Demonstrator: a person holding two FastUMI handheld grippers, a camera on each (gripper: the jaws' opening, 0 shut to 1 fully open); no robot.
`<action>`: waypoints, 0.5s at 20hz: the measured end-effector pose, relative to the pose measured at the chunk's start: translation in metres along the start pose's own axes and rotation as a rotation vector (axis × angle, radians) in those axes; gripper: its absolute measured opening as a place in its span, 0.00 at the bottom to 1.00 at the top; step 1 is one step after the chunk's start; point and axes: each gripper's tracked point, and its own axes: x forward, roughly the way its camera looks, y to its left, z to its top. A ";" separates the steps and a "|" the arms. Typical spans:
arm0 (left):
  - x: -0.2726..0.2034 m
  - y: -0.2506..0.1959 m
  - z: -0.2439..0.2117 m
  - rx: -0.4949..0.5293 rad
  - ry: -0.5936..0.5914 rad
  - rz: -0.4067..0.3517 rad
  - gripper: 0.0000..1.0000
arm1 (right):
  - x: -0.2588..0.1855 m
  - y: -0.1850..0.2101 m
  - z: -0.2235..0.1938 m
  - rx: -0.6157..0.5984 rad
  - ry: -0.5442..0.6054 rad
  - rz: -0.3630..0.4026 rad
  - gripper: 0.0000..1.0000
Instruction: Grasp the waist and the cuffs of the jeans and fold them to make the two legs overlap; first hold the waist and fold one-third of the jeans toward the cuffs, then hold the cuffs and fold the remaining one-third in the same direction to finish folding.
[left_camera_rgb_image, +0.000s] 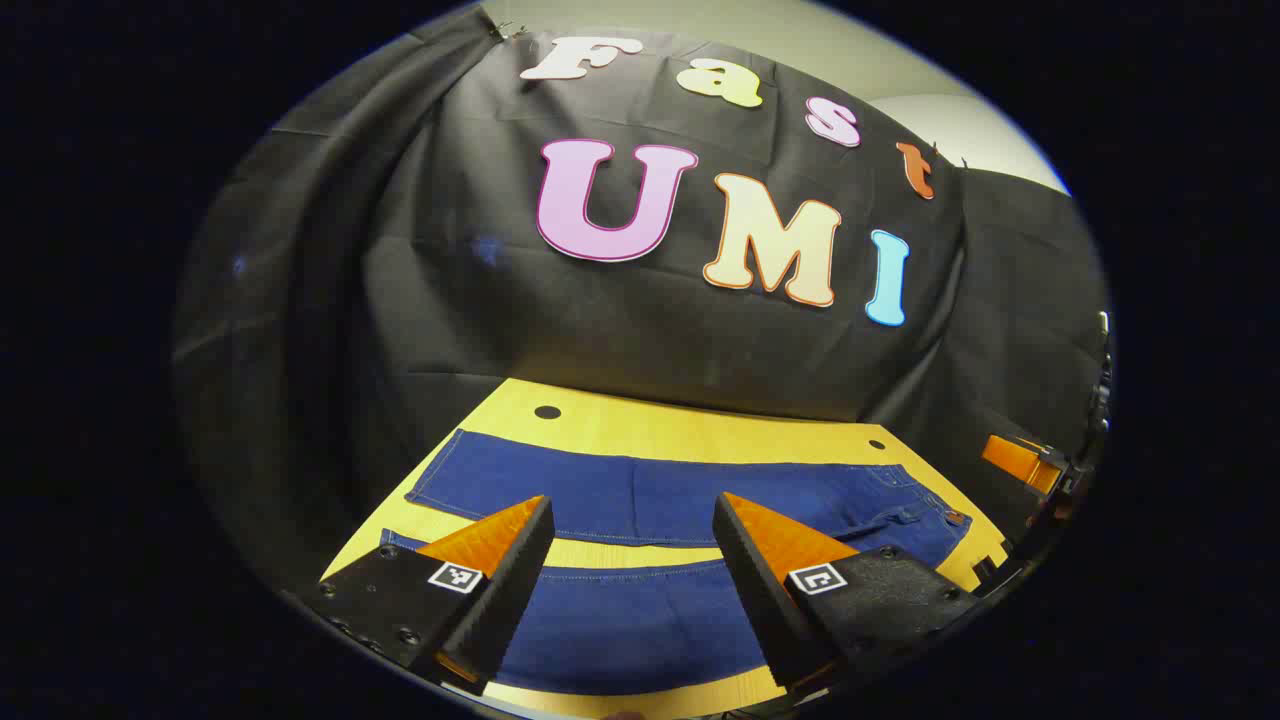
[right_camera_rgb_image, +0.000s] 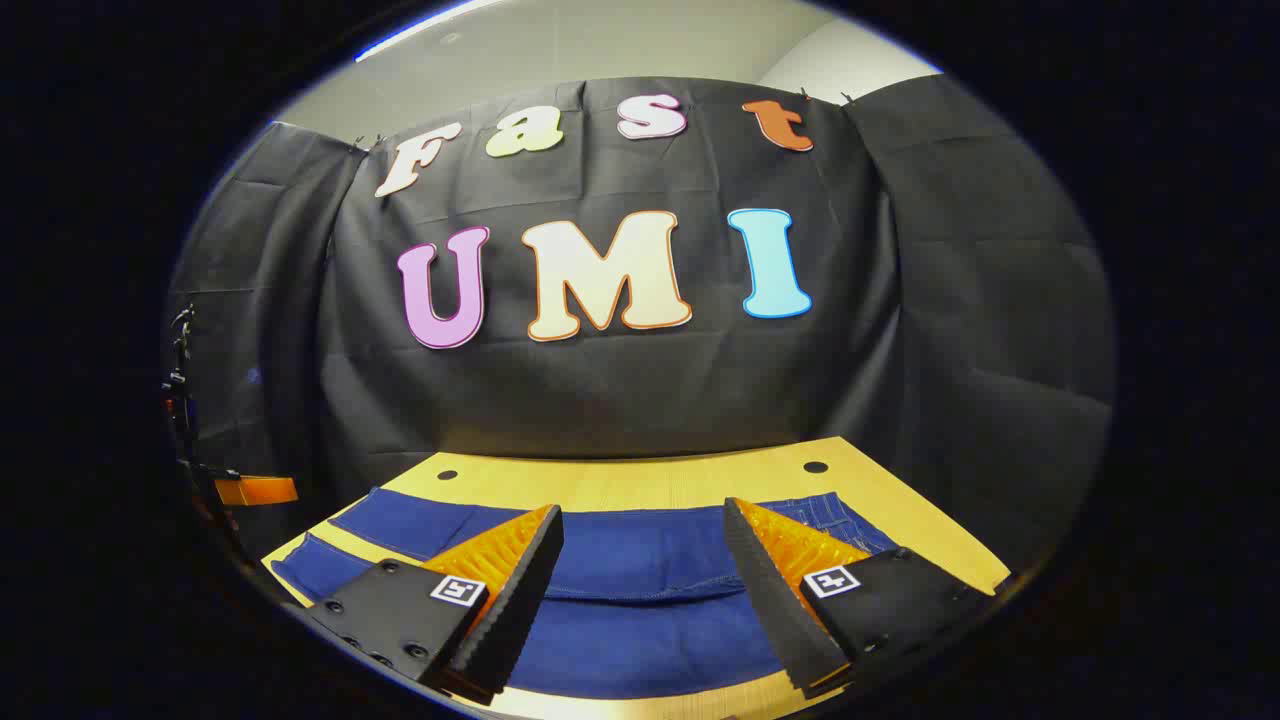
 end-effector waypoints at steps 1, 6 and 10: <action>0.001 -0.001 -0.004 -0.009 0.003 -0.002 0.95 | -0.002 -0.001 0.000 -0.002 0.004 -0.004 0.96; 0.000 -0.002 -0.016 -0.035 0.022 -0.019 0.95 | -0.012 -0.006 -0.003 -0.023 0.013 -0.020 0.96; 0.001 0.007 -0.028 -0.068 0.049 -0.029 0.95 | -0.018 -0.010 -0.008 -0.022 0.032 -0.029 0.99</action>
